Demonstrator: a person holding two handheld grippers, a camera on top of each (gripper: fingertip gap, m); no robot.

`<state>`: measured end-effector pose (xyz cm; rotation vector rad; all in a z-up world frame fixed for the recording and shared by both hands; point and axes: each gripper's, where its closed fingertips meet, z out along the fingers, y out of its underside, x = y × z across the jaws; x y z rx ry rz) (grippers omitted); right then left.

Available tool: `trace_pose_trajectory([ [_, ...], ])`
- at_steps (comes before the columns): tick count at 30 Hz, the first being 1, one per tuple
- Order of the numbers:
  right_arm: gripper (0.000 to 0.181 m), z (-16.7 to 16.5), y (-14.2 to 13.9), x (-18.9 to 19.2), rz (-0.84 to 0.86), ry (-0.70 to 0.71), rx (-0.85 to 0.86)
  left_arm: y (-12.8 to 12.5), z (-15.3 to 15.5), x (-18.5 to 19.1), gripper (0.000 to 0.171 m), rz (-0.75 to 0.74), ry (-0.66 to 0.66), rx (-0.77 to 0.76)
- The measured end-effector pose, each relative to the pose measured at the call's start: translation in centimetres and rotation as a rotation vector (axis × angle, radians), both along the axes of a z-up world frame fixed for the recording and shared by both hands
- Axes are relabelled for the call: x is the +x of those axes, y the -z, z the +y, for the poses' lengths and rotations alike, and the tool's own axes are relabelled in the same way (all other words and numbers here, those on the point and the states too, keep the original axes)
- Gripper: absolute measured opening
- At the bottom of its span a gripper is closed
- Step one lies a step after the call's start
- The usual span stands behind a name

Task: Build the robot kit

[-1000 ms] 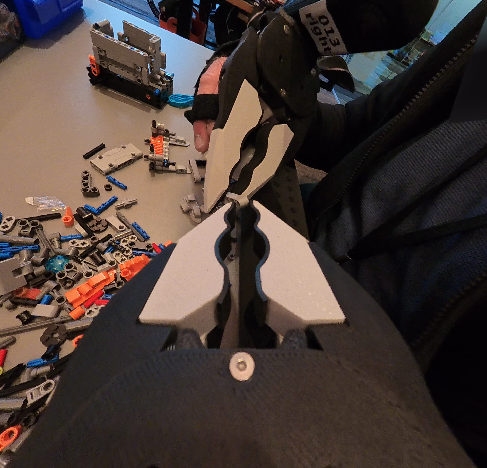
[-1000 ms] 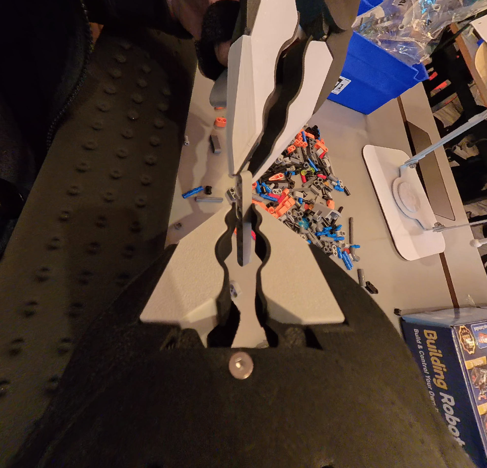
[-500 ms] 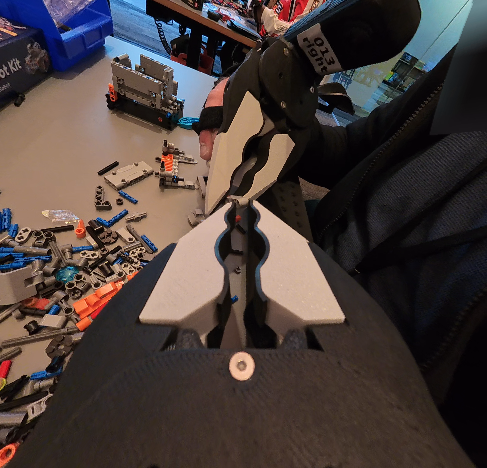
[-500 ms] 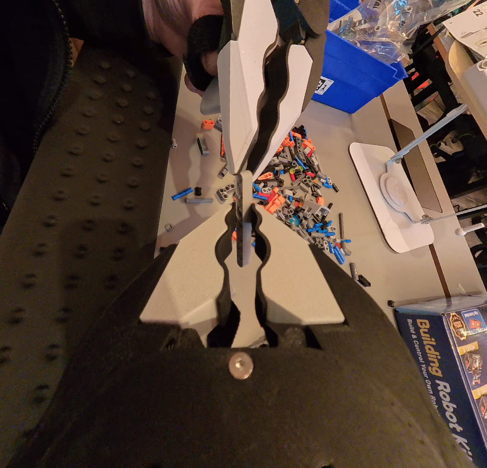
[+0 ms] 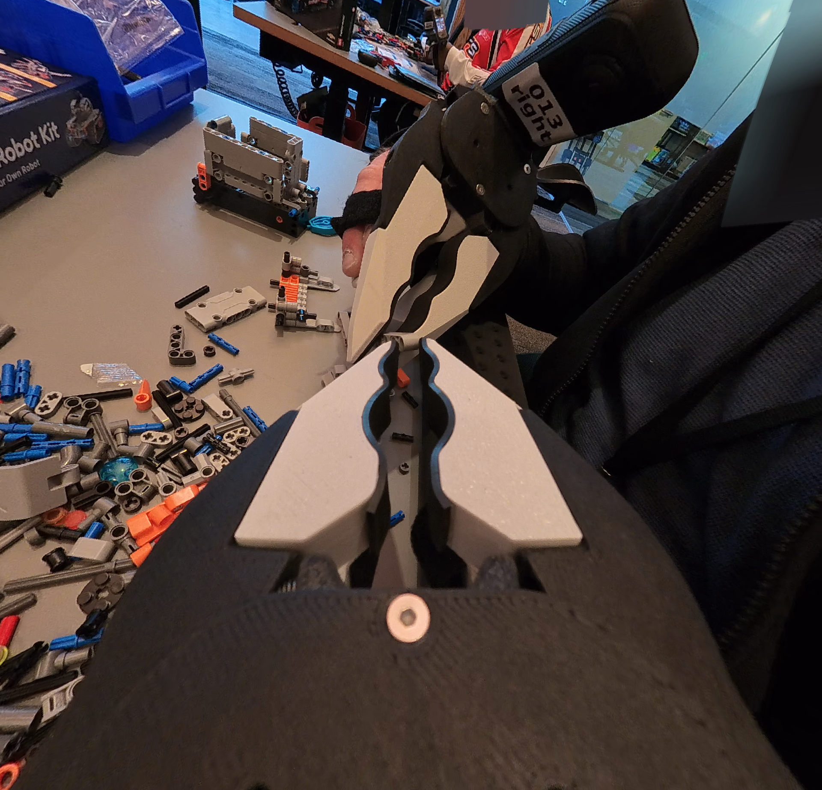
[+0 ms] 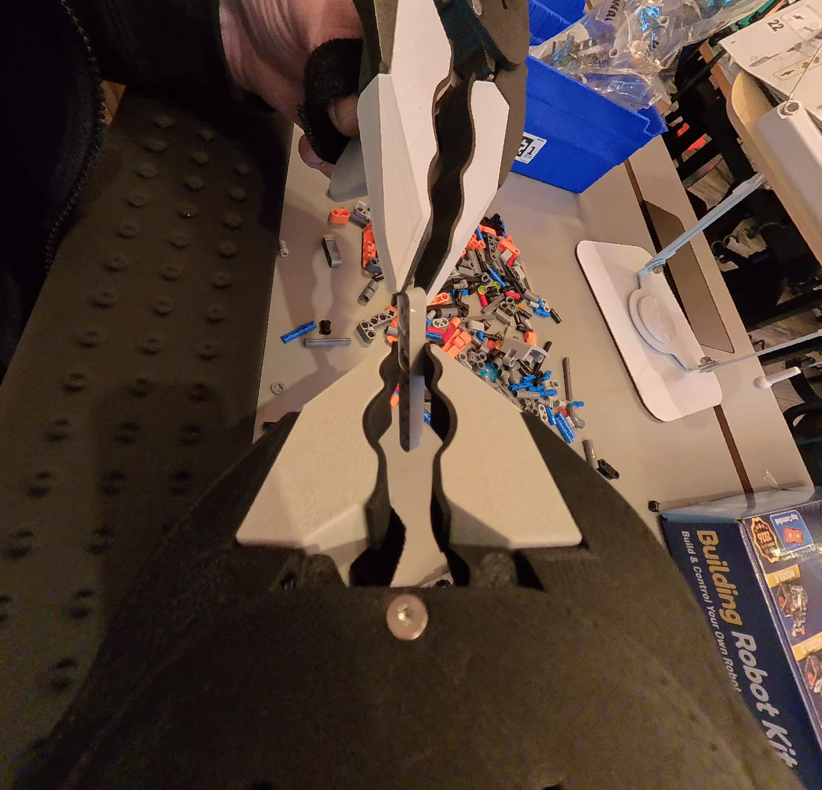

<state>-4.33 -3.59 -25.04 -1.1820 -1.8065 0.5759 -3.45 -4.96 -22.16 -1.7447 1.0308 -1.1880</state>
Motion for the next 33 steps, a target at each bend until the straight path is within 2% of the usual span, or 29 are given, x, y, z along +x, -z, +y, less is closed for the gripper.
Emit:
trace_pose_trajectory([
  [33, 0.009, 0.4, -0.58, 0.0, 0.033, 0.025, -0.016, -0.54, 0.48, -0.1, 0.006, -0.031, -0.034, 0.017],
])
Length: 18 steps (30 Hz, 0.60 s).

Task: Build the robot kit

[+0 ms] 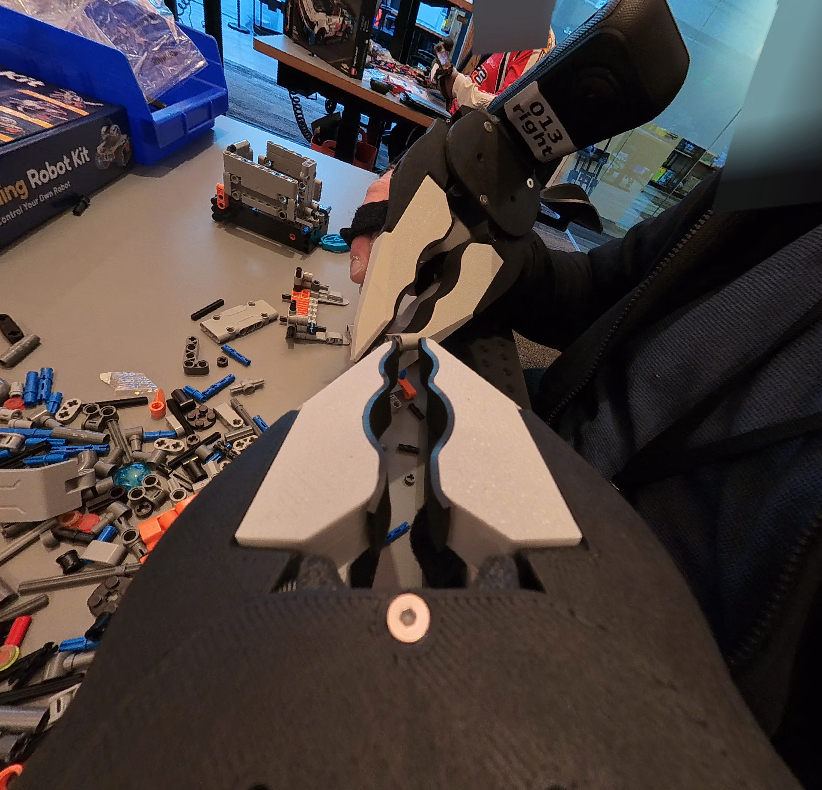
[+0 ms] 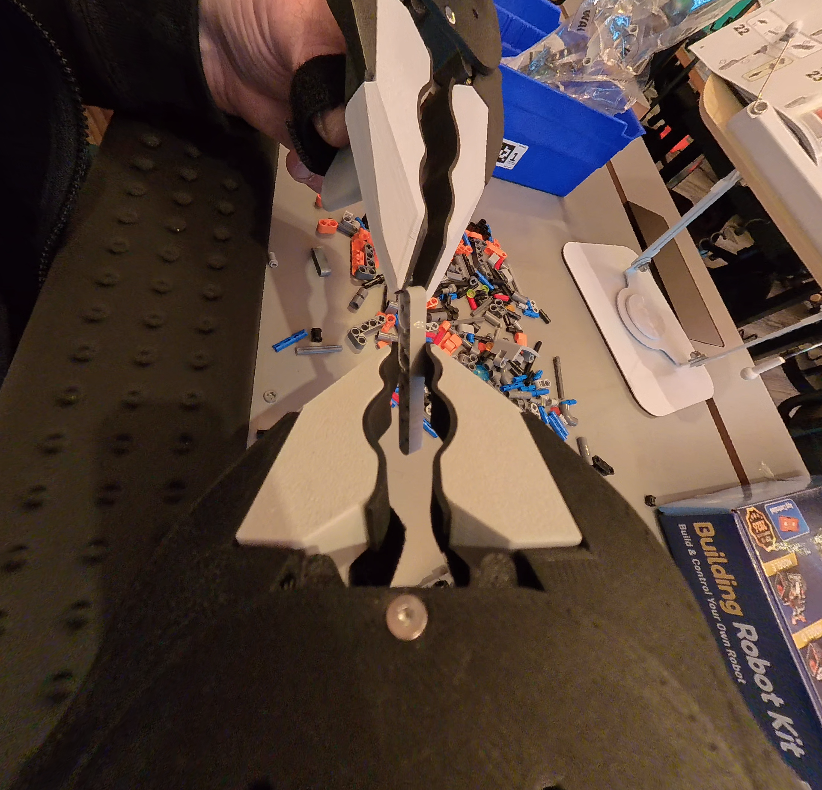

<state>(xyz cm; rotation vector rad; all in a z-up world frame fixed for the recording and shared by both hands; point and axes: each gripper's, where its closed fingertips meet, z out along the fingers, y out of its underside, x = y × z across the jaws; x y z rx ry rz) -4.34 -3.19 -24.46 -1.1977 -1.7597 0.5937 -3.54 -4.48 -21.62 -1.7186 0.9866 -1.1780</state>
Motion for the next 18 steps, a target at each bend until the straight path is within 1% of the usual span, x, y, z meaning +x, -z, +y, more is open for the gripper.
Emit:
trace_pose_trajectory([
  [13, 0.009, 0.5, -0.2, 0.1, 0.011, 0.027, -0.008, -0.5, 0.3, -0.3, 0.006, -0.029, -0.02, 0.006],
  [18, 0.014, 1.2, -0.7, 0.4, 0.043, 0.054, -0.044, -1.2, 0.5, -0.9, 0.006, -0.093, -0.031, -0.006],
])
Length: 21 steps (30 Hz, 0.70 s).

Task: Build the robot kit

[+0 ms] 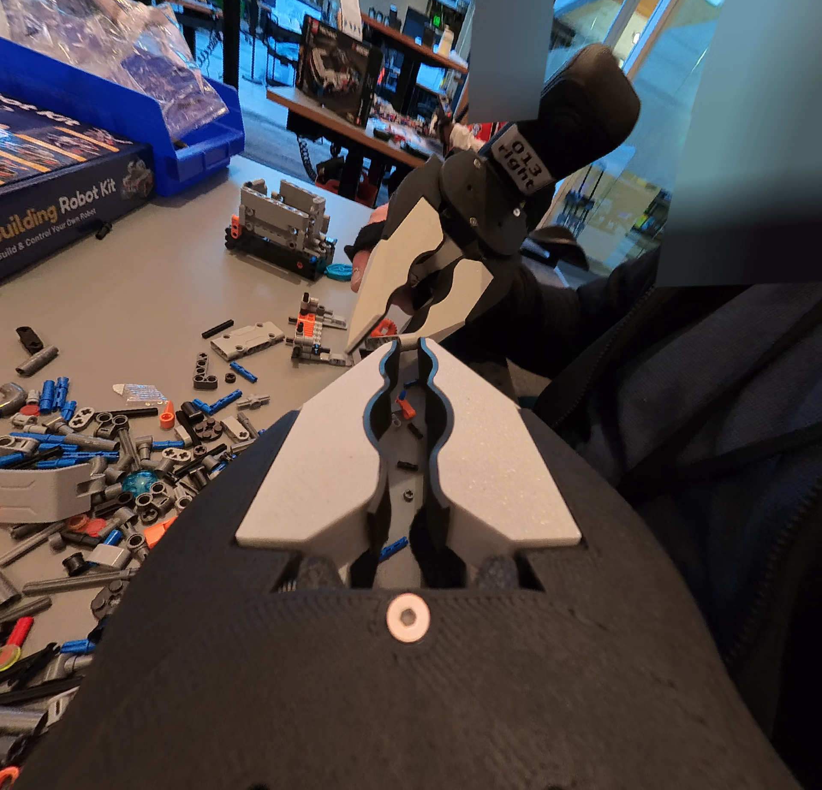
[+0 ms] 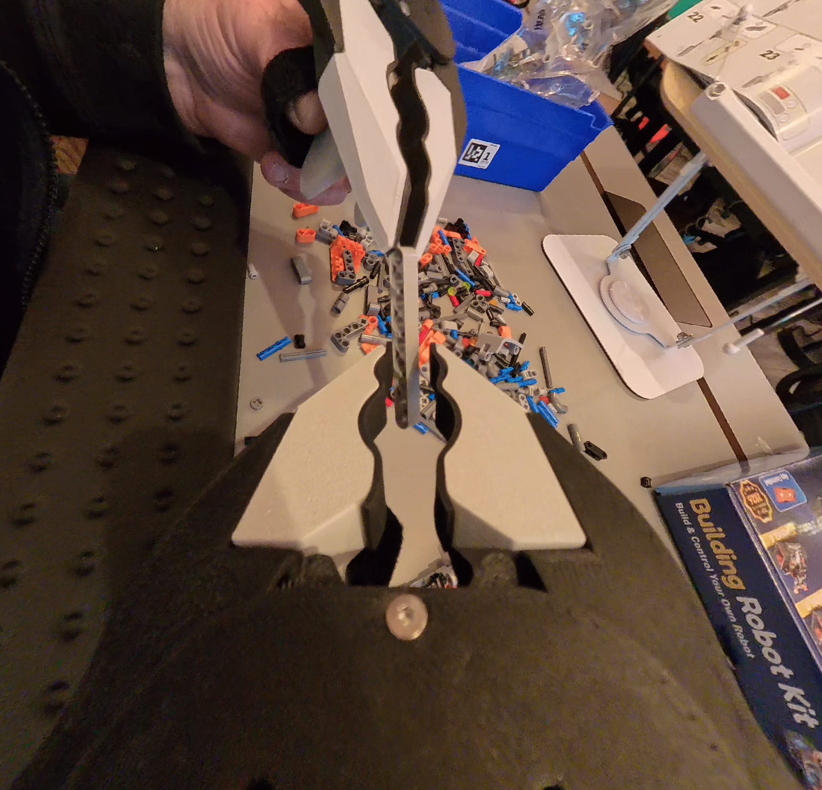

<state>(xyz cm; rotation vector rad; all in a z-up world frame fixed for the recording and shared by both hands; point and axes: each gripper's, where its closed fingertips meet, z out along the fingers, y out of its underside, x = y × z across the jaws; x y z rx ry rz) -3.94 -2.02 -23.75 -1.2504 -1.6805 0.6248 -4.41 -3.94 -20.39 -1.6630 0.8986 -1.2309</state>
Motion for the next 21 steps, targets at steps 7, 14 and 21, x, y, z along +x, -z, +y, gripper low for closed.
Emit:
trace_pose_trajectory([
  [7, 0.018, 0.8, -1.6, 0.7, 0.09, 0.026, -0.081, -1.2, 0.6, -1.0, 0.006, -0.123, -0.014, -0.049],
  [14, 0.023, -0.5, -3.5, 0.7, 0.186, -0.047, -0.117, -1.2, 1.4, -1.6, 0.006, -0.17, -0.05, -0.092],
  [21, 0.045, -2.6, -4.3, -0.4, 0.225, -0.135, -0.148, -0.8, 1.3, -0.7, 0.005, -0.155, -0.032, -0.11],
])
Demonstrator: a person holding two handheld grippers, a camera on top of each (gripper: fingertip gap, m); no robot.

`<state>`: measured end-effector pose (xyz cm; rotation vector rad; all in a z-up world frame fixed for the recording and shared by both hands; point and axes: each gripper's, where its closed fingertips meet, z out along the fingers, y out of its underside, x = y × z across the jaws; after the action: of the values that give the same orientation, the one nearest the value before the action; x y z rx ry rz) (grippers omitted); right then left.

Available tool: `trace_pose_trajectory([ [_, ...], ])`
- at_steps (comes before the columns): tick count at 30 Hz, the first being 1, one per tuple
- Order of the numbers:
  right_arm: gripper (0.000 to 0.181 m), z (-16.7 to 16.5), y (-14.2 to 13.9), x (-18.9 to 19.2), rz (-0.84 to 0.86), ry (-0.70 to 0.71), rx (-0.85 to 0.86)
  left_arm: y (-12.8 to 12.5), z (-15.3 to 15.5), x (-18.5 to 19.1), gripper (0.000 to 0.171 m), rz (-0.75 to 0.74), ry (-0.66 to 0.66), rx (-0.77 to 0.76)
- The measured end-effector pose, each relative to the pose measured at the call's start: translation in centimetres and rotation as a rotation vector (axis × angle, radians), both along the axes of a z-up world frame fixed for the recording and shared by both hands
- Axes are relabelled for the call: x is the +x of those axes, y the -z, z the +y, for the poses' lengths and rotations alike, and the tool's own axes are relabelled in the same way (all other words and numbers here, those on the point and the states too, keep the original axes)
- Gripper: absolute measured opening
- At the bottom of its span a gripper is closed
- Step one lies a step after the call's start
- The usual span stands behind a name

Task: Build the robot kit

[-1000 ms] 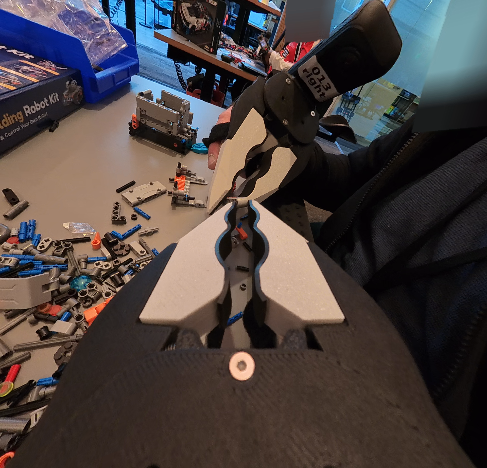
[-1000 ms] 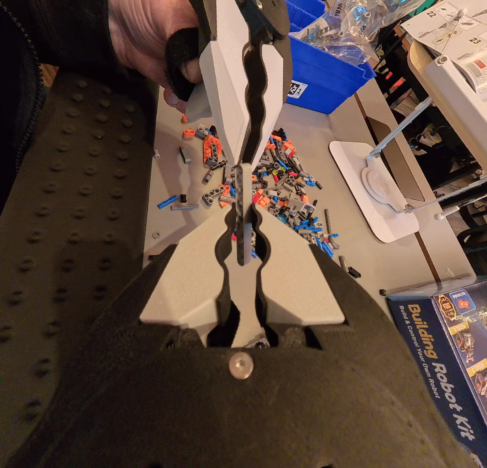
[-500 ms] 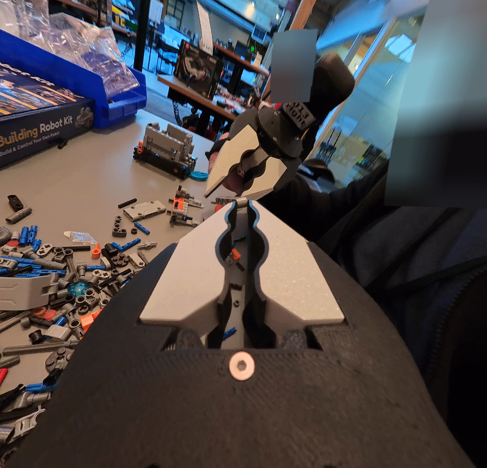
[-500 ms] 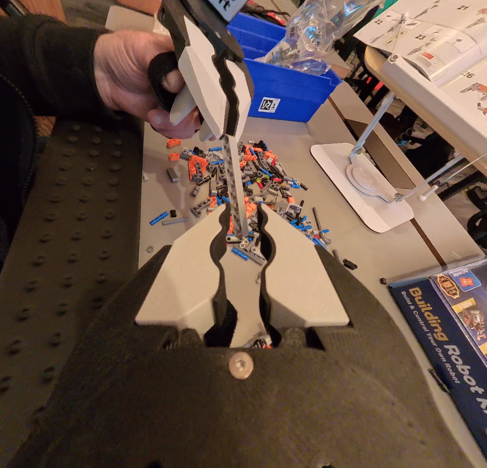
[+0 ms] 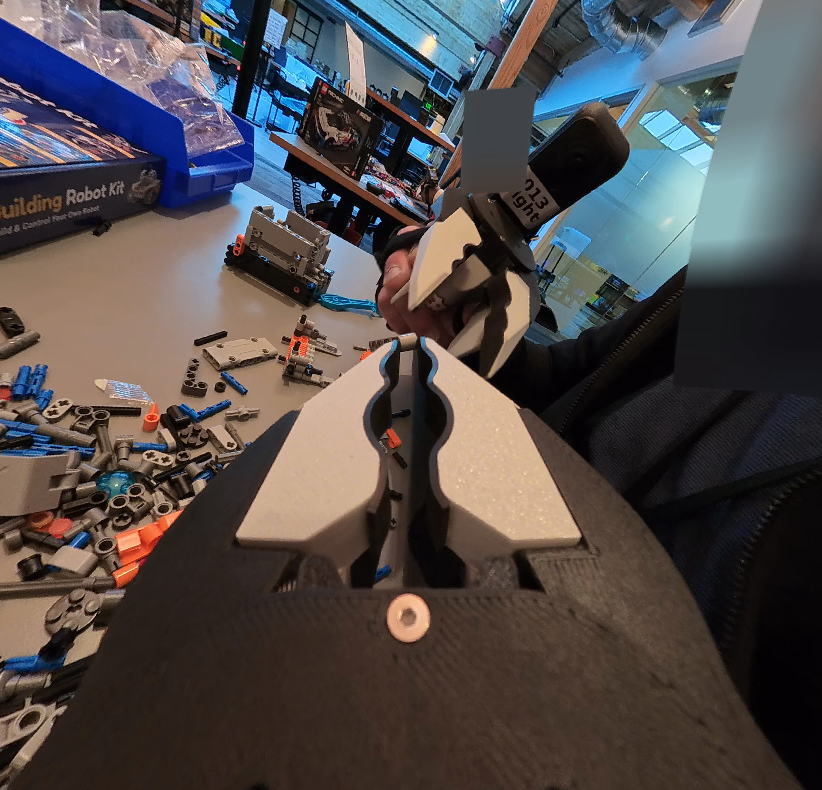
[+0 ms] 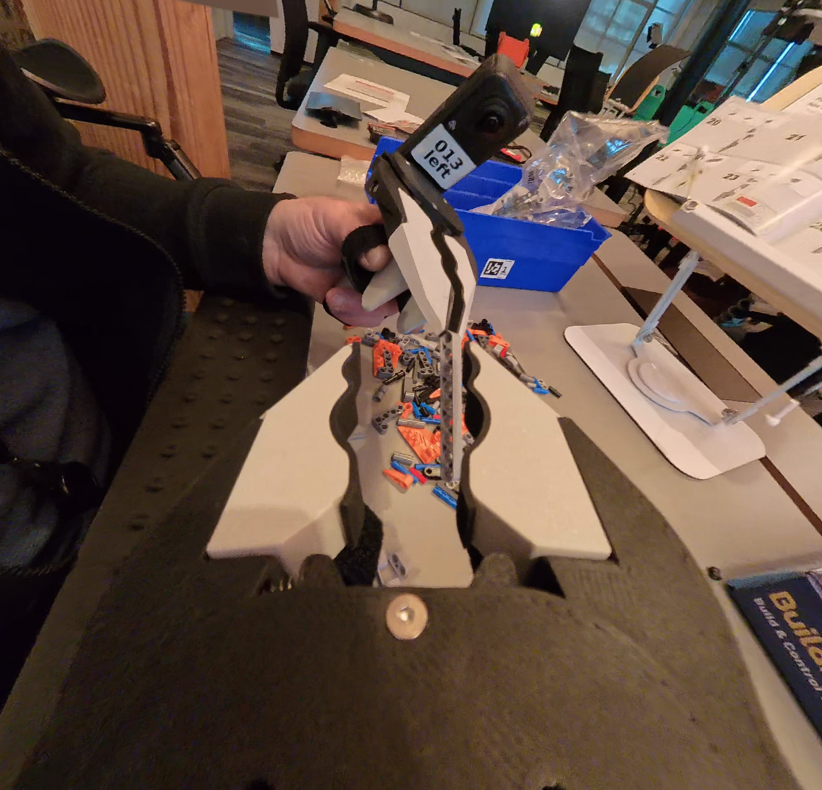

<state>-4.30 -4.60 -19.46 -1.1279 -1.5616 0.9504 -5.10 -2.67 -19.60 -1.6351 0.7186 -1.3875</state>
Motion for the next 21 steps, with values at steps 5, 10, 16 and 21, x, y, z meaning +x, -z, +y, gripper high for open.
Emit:
trace_pose_trajectory([
  [5, 0.039, -0.1, 0.5, 0.0, -0.026, -0.005, 0.009, 0.0, 0.1, 0.1, 0.005, 0.0, -0.002, -0.001],
  [10, 0.038, 0.4, 1.0, 0.2, -0.053, 0.014, -0.001, 0.1, 0.1, 0.1, 0.005, 0.003, -0.003, -0.003],
  [16, 0.037, 0.5, 1.3, 0.2, -0.07, 0.014, -0.011, 0.1, 0.1, 0.1, 0.005, -0.001, 0.0, -0.004],
  [21, 0.035, 0.9, 1.0, 0.5, -0.058, 0.031, -0.011, 0.0, 0.1, 0.0, 0.005, -0.004, -0.003, -0.003],
])
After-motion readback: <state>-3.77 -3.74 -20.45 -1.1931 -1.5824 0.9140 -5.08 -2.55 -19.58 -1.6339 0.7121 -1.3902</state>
